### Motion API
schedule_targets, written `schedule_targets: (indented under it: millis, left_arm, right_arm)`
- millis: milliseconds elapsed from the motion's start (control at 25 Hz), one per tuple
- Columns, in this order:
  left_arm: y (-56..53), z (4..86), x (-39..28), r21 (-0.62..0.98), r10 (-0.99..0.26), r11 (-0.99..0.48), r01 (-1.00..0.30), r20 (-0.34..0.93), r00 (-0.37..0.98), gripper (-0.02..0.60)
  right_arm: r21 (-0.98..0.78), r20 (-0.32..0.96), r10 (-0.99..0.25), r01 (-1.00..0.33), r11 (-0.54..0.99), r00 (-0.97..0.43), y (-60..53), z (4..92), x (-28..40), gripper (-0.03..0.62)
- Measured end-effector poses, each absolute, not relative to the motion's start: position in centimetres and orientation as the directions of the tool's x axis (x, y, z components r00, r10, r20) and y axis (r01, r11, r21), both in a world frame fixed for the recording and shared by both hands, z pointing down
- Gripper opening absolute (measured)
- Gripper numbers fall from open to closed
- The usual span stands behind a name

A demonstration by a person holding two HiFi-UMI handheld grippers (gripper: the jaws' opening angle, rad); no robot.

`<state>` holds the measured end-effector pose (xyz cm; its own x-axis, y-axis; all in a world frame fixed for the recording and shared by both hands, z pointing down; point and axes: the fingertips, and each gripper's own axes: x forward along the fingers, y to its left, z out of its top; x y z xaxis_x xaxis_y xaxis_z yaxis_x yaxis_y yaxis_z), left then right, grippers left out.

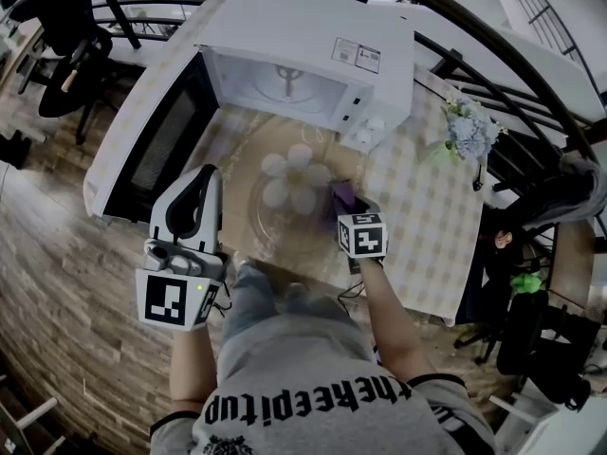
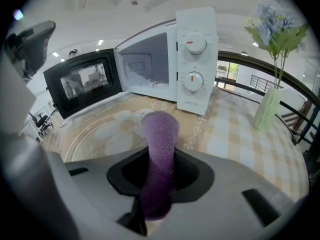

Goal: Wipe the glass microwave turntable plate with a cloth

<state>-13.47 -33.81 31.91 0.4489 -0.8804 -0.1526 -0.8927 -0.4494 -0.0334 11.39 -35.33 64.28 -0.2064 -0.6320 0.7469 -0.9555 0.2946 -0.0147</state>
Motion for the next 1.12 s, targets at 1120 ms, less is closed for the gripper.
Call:
schedule_targets:
  millis: [1120]
  left_arm:
    - [-33.8,32.7,-15.7,-0.017,-0.903,-0.412,-0.911,-0.127,0.411,0.011]
  right_arm:
    - [-0.164,0.723,-0.425,-0.733,0.66,-0.545,-28.8,63.8,-8.5,0.11]
